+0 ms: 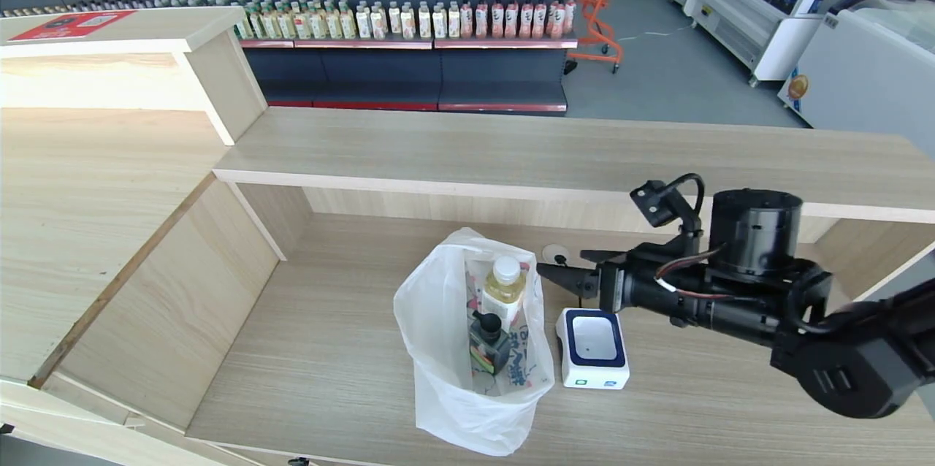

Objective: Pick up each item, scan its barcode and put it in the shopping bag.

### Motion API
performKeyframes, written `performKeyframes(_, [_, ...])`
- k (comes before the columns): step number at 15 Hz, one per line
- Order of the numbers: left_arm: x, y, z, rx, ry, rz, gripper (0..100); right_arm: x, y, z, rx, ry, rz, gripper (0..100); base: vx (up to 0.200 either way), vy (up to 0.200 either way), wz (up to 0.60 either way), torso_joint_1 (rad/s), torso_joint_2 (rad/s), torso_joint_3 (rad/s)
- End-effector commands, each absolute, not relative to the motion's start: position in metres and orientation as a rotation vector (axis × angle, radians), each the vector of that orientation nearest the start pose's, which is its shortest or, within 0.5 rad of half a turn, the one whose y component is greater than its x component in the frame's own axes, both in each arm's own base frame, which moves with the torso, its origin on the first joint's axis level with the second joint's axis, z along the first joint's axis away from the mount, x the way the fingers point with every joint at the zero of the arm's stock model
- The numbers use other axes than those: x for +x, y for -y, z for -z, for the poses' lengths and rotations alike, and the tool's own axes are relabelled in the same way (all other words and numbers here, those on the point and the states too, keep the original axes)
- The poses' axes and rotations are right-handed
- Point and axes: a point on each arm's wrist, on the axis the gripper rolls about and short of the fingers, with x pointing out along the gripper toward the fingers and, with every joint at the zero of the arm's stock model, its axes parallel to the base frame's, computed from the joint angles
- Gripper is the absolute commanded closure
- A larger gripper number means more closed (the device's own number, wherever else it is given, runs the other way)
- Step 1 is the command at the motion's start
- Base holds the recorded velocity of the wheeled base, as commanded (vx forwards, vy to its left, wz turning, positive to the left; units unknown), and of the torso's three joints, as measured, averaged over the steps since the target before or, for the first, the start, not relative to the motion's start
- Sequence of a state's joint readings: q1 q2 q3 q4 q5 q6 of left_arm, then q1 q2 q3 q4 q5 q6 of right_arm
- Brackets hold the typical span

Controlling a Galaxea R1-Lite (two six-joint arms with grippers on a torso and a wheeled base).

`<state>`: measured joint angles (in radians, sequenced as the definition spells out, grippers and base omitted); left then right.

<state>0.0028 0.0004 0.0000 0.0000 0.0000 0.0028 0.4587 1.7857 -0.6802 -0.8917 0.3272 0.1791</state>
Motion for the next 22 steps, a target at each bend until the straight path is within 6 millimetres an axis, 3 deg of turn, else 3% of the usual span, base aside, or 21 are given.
performKeyframes(1, [-0.023,0.000,-0.075,0.003,0.000,-0.003,0,0.162,-0.071,-0.193,0.201,-0.232,-0.577,0,0.000,0.000,0.00,0.000,0.00,0.000])
performKeyframes(4, [-0.023,0.000,-0.075,0.003,0.000,-0.003,0,0.070,-0.018,-0.145,0.092,-0.287,-0.273,0,0.000,0.000,0.00,0.000,0.00,0.000])
performKeyframes(6, [-0.023,0.000,-0.075,0.003,0.000,-0.003,0,0.020,-0.001,-0.108,0.081,-0.195,-0.057,0,0.000,0.000,0.00,0.000,0.00,0.000])
performKeyframes(7, [-0.023,0.000,-0.075,0.003,0.000,-0.003,0,0.005,0.001,-0.097,0.083,-0.145,-0.016,0,0.000,0.000,0.00,0.000,0.00,0.000])
performKeyframes(9, [-0.023,0.000,-0.075,0.003,0.000,-0.003,0,-0.017,0.001,-0.078,0.090,-0.101,0.006,0,0.000,0.000,0.00,0.000,0.00,0.000])
performKeyframes(11, [-0.023,0.000,-0.075,0.003,0.000,-0.003,0,-0.025,0.000,-0.077,0.034,-0.028,-0.012,0,0.000,0.000,0.00,0.000,0.00,0.000])
performKeyframes(13, [-0.023,0.000,-0.075,0.003,0.000,-0.003,0,-0.023,0.002,-0.074,-0.006,-0.028,0.081,0,0.000,0.000,0.00,0.000,0.00,0.000])
performKeyframes(17, [-0.023,0.000,-0.075,0.003,0.000,-0.003,0,-0.024,0.002,-0.073,0.045,-0.041,0.098,0,0.000,0.000,0.00,0.000,0.00,0.000])
performKeyframes(18, [-0.023,0.000,-0.075,0.003,0.000,-0.003,0,-0.024,0.002,-0.073,0.048,-0.042,0.098,100,0.000,0.000,0.00,0.000,0.00,0.000])
performKeyframes(22, [-0.023,0.000,-0.075,0.003,0.000,-0.003,0,-0.024,0.002,-0.072,0.054,-0.043,0.099,100,0.000,0.000,0.00,0.000,0.00,0.000])
